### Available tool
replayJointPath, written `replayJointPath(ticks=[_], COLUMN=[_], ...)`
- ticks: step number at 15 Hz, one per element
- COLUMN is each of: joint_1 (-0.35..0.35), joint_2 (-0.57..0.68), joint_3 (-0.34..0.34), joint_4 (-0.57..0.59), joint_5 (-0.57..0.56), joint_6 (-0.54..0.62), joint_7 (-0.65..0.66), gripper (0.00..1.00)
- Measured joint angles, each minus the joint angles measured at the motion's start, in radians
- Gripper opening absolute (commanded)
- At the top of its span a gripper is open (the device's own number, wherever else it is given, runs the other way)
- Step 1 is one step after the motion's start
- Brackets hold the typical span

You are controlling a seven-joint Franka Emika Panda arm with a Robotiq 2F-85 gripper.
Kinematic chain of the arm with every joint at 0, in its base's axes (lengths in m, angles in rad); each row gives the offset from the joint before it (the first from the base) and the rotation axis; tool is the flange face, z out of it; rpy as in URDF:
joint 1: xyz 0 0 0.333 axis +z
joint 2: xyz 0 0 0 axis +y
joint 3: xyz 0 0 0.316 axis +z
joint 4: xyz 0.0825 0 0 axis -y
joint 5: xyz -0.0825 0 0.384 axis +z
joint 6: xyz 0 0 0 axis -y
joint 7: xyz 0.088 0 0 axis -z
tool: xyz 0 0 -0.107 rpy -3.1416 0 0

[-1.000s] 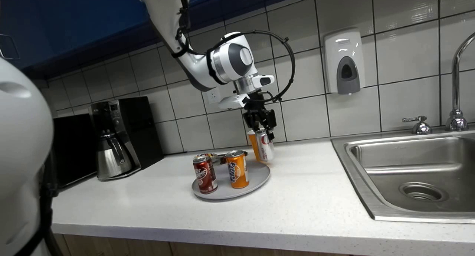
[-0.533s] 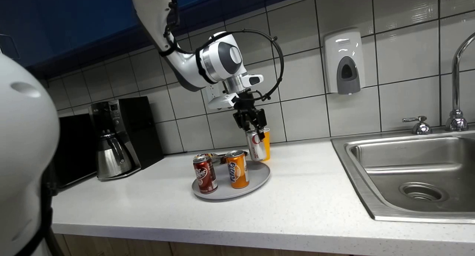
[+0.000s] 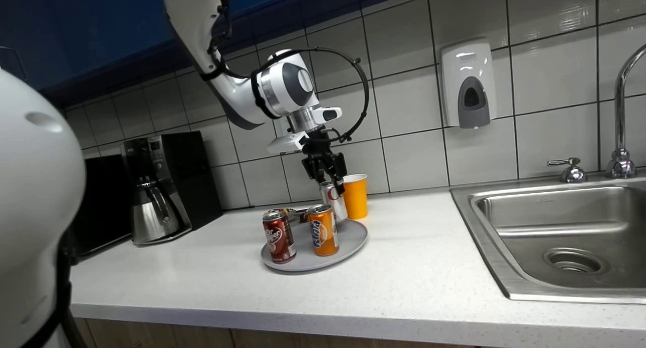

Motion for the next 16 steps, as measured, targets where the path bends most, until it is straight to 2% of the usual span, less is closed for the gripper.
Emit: replayJointPath(ticks=[7, 16], joint_1=[0.034, 0.038], joint_2=[-0.009, -0.026], joint_3=[0.023, 0.029], joint_4=[-0.045, -0.103], joint_5=[-0.017, -0.036], joint_6=[0.041, 0.072], joint_7=[0.041, 0.074], gripper=[0.38, 0.38])
